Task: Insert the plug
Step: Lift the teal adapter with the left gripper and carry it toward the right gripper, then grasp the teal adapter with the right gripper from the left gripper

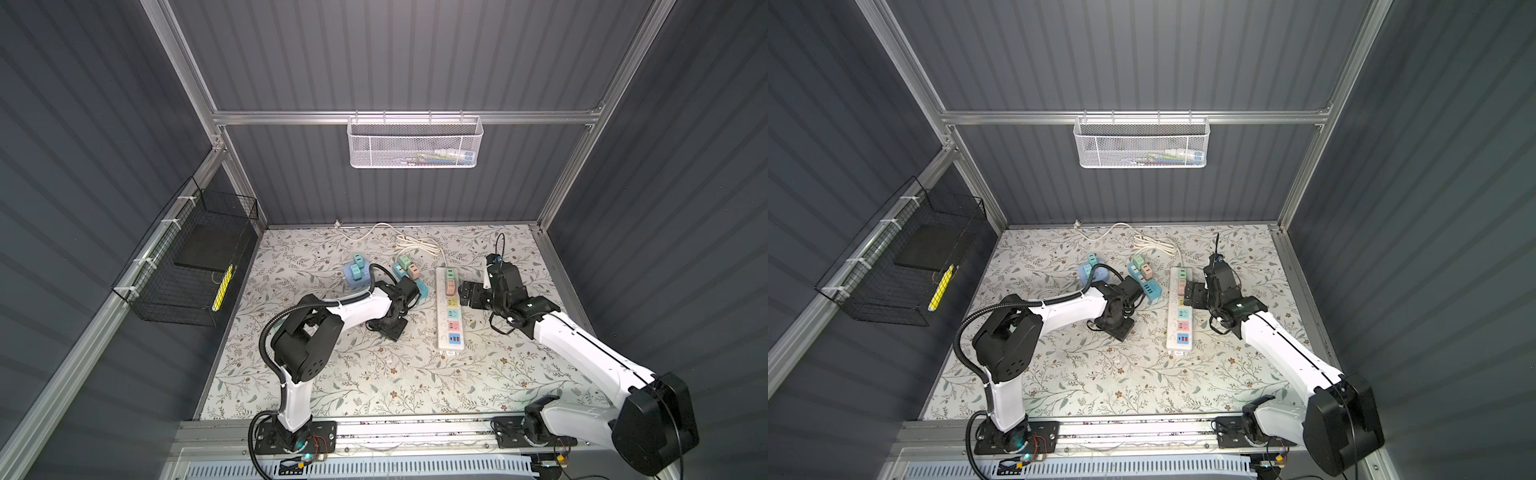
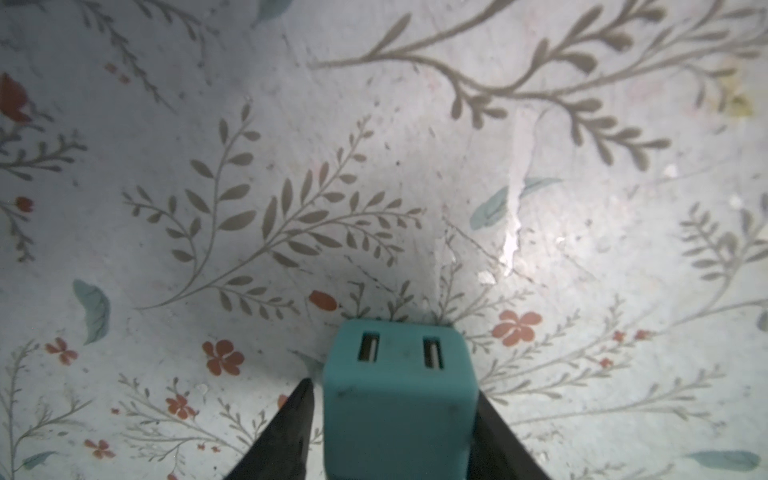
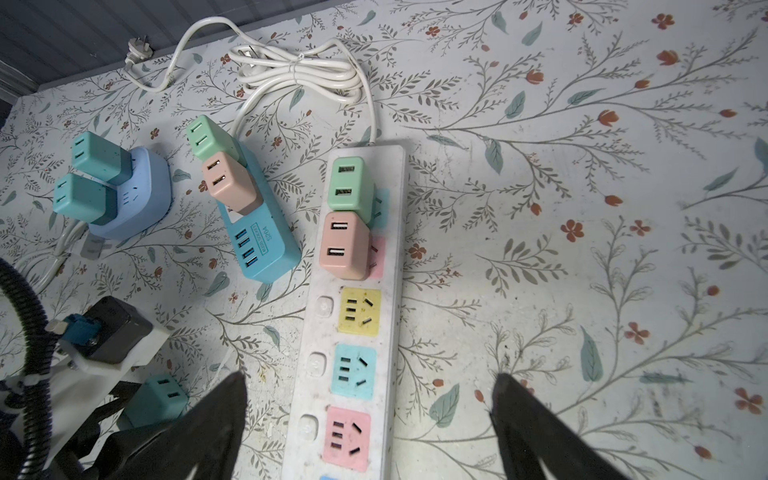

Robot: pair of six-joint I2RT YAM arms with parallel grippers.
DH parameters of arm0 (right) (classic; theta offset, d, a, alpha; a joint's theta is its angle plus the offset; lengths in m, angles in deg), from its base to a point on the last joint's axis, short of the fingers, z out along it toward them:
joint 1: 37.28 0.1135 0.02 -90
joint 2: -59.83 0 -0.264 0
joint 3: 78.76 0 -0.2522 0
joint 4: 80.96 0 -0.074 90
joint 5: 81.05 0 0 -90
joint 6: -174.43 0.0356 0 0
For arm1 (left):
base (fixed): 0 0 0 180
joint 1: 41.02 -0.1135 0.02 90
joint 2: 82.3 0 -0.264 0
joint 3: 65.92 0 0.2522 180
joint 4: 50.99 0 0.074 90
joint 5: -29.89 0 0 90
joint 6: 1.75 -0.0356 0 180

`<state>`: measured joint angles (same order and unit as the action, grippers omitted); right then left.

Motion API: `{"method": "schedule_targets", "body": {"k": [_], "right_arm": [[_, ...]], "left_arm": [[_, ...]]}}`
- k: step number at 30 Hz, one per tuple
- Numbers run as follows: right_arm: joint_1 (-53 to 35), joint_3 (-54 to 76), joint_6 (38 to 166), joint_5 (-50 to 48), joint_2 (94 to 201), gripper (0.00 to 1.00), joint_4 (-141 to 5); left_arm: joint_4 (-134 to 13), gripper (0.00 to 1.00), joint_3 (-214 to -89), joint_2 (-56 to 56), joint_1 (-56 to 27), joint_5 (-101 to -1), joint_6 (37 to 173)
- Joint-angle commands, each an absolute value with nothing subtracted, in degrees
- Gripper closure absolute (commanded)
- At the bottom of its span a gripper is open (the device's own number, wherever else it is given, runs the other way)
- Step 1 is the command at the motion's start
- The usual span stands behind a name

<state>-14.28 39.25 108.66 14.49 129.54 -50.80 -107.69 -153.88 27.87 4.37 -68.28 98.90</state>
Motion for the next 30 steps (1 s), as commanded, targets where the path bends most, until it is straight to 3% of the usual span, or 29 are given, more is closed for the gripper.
{"method": "schedule_targets", "body": {"k": [1, 7, 11, 18, 23, 30], "right_arm": [[-14.36, 38.44, 108.99, 14.39, 129.97, 0.09, -49.75], [-14.41, 38.35, 109.04, 14.34, 129.45, 0.09, -49.14], [-14.43, 37.71, 109.27, 12.98, 129.27, 0.09, -48.71], [-14.34, 35.54, 109.18, -2.84, 128.83, 0.13, -50.19], [-14.27, 34.15, 110.78, -15.13, 129.00, 0.20, -53.90], [-13.13, 31.27, 113.57, -25.79, 132.89, 0.40, -58.46]], "left_arm": [[-105.94, 0.49, -151.50, 26.76, 4.22, -67.60, 98.47], [-101.59, 0.62, -149.71, 21.91, 4.33, -67.41, 96.81], [-91.79, 0.64, -145.44, 13.84, 4.46, -67.02, 95.29], [-63.67, 0.70, -132.37, -0.14, 5.45, -62.06, 89.73], [-58.27, 0.68, -131.55, -2.39, 5.62, -59.86, 86.56], [-60.54, 0.68, -133.54, -1.18, 5.82, -55.56, 85.22]]}}
